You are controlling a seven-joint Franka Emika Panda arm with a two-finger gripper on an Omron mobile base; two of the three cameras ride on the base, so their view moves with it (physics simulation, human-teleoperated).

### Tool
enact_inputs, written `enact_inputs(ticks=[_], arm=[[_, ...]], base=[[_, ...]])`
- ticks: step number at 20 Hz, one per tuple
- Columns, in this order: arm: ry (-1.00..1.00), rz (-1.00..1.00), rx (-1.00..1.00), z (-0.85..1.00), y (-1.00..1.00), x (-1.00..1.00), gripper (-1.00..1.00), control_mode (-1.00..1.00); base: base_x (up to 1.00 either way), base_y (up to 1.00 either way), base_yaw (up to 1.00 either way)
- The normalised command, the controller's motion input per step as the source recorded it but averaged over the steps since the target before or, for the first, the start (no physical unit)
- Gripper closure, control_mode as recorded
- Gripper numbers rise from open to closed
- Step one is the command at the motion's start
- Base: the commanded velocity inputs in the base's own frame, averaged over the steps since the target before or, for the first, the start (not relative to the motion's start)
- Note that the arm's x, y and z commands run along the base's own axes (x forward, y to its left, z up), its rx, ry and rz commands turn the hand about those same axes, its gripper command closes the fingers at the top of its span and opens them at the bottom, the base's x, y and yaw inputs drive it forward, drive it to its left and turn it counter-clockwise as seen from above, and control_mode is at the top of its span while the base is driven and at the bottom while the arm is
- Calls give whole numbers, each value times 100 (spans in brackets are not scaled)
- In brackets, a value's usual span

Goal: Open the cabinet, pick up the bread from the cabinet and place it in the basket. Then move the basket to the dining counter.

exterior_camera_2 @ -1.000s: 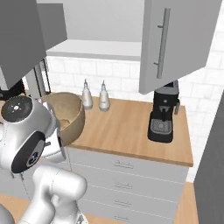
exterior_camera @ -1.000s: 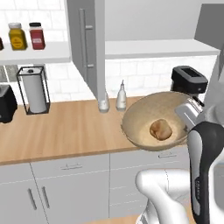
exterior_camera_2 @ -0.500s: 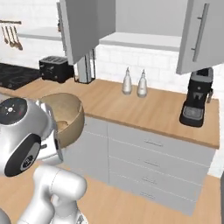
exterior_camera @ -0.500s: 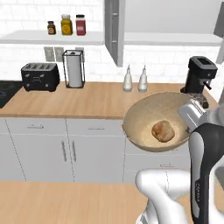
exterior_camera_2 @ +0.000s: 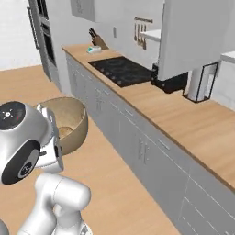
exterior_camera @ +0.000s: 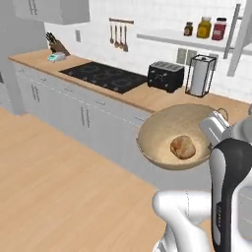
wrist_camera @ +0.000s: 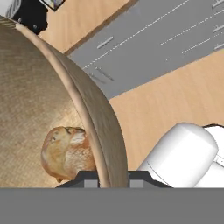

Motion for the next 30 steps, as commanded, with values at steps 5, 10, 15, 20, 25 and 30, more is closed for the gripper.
enact_inputs(ticks=[5, 10, 15, 20, 25, 30], arm=[[0, 0, 0, 0, 0, 0, 100, 100], [0, 0, 0, 0, 0, 0, 100, 100], [0, 0, 0, 0, 0, 0, 100, 100], [0, 0, 0, 0, 0, 0, 100, 100], [0, 0, 0, 0, 0, 0, 100, 100], [0, 0, 0, 0, 0, 0, 100, 100]], base=[[0, 0, 100], [0, 0, 100], [0, 0, 100], [0, 0, 100], [48, -19, 90], [44, -87, 56]])
